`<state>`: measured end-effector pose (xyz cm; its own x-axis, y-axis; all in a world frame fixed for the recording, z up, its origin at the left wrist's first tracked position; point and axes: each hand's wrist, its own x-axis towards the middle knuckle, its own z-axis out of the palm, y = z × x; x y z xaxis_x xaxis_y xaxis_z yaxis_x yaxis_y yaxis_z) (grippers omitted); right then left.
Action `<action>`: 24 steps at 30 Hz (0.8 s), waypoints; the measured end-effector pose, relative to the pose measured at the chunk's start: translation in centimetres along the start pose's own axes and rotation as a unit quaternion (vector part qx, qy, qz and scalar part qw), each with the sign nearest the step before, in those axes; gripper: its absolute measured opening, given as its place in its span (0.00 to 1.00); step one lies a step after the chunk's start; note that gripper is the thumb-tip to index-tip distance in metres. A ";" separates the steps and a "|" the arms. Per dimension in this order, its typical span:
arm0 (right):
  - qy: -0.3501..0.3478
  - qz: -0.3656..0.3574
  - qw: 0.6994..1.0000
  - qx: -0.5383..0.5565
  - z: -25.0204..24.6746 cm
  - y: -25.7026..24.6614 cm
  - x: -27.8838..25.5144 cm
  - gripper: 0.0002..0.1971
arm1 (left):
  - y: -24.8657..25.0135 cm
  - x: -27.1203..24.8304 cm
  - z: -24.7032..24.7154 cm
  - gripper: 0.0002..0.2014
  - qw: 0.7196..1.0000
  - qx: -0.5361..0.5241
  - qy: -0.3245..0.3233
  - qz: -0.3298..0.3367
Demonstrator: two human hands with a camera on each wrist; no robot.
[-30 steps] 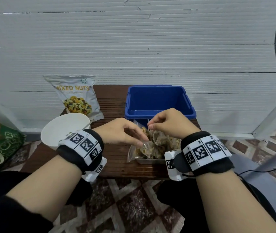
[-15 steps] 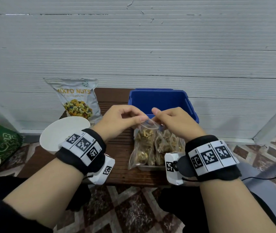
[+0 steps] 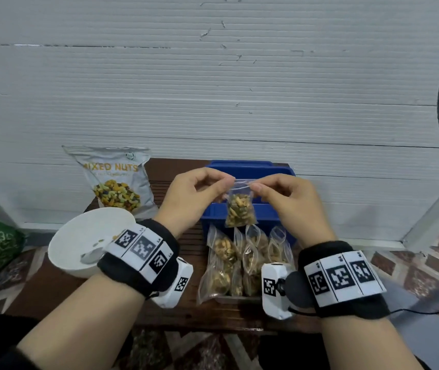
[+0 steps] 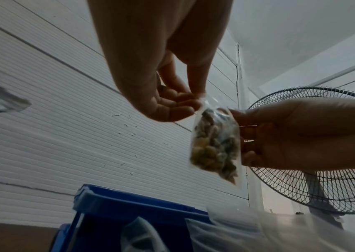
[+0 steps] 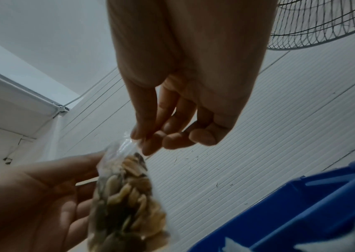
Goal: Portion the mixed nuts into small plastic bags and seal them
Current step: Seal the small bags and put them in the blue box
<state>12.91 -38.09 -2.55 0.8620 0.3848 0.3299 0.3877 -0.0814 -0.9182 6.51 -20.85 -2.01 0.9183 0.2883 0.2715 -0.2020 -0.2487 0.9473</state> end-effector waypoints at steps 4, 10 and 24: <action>0.025 -0.007 1.000 -0.003 -0.6 0.5 0.6 0.04 | -0.3 0.6 -0.3 0.10 0.998 0.031 -0.052 0.017; 0.050 -0.013 0.997 -0.063 -0.8 1.3 0.7 0.05 | -0.7 1.8 -0.1 0.11 0.986 0.140 -0.038 0.077; 0.047 -0.005 0.998 -0.030 -0.6 1.3 0.8 0.04 | -0.7 2.7 0.3 0.06 0.973 0.187 -0.075 0.112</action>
<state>14.27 -38.44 -3.34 0.8837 0.2989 0.3601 0.4126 -0.1342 -0.9010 9.25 -20.18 -2.00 0.9108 0.0568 0.4090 -0.2899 -0.6173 0.7314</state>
